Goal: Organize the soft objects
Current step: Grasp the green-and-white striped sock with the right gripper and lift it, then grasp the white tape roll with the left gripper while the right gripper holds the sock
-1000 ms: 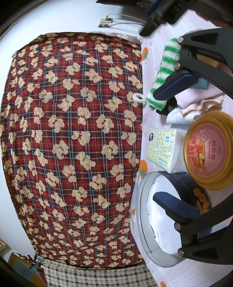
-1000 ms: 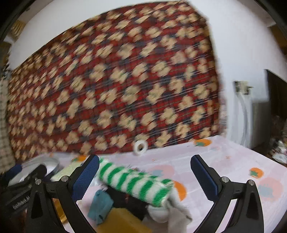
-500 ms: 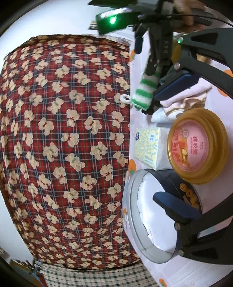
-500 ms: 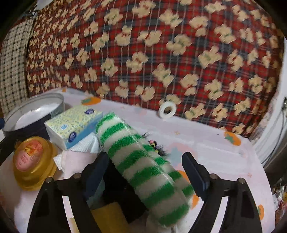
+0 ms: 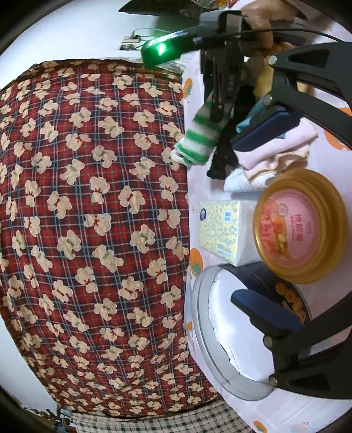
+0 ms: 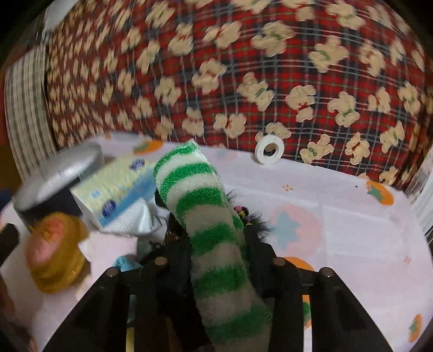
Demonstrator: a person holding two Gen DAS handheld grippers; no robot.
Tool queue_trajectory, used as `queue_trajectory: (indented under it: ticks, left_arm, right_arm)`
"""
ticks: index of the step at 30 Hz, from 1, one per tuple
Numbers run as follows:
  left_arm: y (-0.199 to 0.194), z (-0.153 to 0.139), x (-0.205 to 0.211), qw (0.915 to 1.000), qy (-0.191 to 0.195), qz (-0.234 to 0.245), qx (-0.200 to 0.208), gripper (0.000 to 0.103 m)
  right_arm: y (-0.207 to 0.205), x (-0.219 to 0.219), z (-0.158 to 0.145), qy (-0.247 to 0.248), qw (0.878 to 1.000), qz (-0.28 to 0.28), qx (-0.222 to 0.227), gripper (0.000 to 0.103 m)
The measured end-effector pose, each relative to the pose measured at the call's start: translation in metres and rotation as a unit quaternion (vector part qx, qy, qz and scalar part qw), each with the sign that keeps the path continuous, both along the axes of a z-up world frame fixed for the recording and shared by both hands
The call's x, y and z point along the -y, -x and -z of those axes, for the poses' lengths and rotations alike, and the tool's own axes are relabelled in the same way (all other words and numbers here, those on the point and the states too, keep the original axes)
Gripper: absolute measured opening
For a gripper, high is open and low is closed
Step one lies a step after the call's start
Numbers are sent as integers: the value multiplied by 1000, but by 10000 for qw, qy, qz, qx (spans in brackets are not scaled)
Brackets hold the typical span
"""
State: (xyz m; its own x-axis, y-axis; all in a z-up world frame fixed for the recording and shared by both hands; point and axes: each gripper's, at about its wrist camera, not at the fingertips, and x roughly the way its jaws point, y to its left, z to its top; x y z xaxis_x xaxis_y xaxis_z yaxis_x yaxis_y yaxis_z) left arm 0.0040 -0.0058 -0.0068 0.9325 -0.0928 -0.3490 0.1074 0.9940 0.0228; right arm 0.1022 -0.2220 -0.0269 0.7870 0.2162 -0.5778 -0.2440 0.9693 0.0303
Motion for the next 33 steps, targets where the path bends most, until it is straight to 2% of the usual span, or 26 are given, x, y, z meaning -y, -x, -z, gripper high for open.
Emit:
queue_trajectory:
  ticks: [4,7,12,17,21,24,27,29,33]
  left_arm:
    - [-9,-8,7,9999,-26,108,-3,103]
    - [-23,-22,18,9995,-108,305,-6,103]
    - [-63,-50,47,9968,-274,738,-139,103]
    - [-126,-61,92,9914,-654,1055,-414,103]
    - [-181,-51,126,9831,-686,1346,-1038,103]
    - [-222,-37,154,9757,-942,1404,-1394,102]
    - [-250,-23,173,9702,-1103,1378,-1661,100]
    - [-262,-14,178,9688,-1137,1326,-1756,99]
    - [-282,-2,186,9664,-1098,1204,-1988,99]
  right_arm:
    - [13,29,-12,-1130,9930,-36,356,39]
    - [18,46,-23,-1414,9875,291,636,39]
    - [11,71,-37,-1422,9802,1049,893,38]
    - [-18,96,-34,-1456,9736,1614,693,39]
    - [-21,122,-26,-1528,9681,1866,678,39]
    - [-24,139,-17,-1657,9643,1997,531,39]
    - [-35,140,-10,-1537,9671,1988,406,39]
    - [-50,142,-6,-1392,9692,2001,350,39]
    - [-99,160,4,-1458,9643,2212,-10,39]
